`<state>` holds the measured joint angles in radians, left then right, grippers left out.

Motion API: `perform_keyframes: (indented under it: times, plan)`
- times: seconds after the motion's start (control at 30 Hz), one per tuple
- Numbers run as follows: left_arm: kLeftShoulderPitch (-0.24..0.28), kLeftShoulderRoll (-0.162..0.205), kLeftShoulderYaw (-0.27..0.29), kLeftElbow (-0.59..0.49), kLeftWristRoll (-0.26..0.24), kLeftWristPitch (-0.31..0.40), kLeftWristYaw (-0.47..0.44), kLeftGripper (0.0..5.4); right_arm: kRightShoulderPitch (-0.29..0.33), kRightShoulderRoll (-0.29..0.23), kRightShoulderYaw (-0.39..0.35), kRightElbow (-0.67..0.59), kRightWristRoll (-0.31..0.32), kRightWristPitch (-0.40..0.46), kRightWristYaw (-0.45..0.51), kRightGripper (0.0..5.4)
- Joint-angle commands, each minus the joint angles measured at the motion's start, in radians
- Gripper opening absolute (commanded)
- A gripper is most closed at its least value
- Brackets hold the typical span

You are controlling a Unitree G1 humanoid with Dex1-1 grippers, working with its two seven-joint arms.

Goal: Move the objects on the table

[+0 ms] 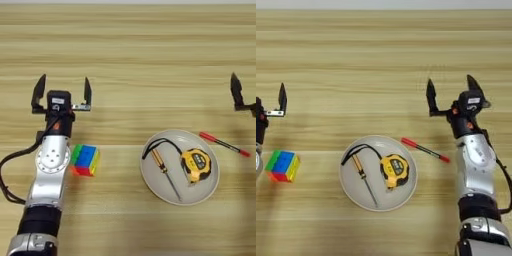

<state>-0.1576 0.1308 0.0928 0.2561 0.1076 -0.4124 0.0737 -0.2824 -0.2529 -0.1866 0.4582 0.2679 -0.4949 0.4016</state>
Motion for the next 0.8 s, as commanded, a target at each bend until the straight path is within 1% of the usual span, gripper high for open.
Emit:
perform_keyframes:
  times: [0.03,0.1,0.17,0.23,0.33,0.5,0.63,0.8]
  plan:
    - [0.018,-0.007,-0.004,-0.029,-0.004,0.006,0.002,5.40,0.064,0.024,0.099,-0.147,0.012,0.082,0.090,5.39]
    - [0.028,-0.010,-0.004,-0.045,-0.015,0.014,-0.004,5.40,0.075,0.029,0.107,-0.171,0.012,0.098,0.094,5.39]
    - [0.049,-0.014,-0.003,-0.075,-0.037,0.040,-0.019,5.40,0.077,0.032,0.096,-0.167,0.017,0.108,0.087,5.39]
    - [0.086,-0.018,-0.008,-0.124,-0.054,0.077,-0.036,5.40,0.073,0.037,0.078,-0.153,0.030,0.117,0.076,5.39]
    - [0.155,-0.018,-0.021,-0.211,-0.072,0.131,-0.067,5.40,0.064,0.048,0.059,-0.129,0.039,0.126,0.061,5.39]
    - [0.281,-0.025,-0.043,-0.369,-0.120,0.259,-0.120,5.40,0.062,0.065,0.061,-0.132,0.037,0.133,0.052,5.39]
    - [0.395,-0.018,-0.084,-0.472,-0.157,0.387,-0.176,5.40,0.056,0.081,0.057,-0.137,0.036,0.142,0.039,5.39]
    - [0.482,0.006,-0.091,-0.540,-0.216,0.539,-0.240,5.40,0.056,0.099,0.068,-0.148,0.023,0.145,0.023,5.39]
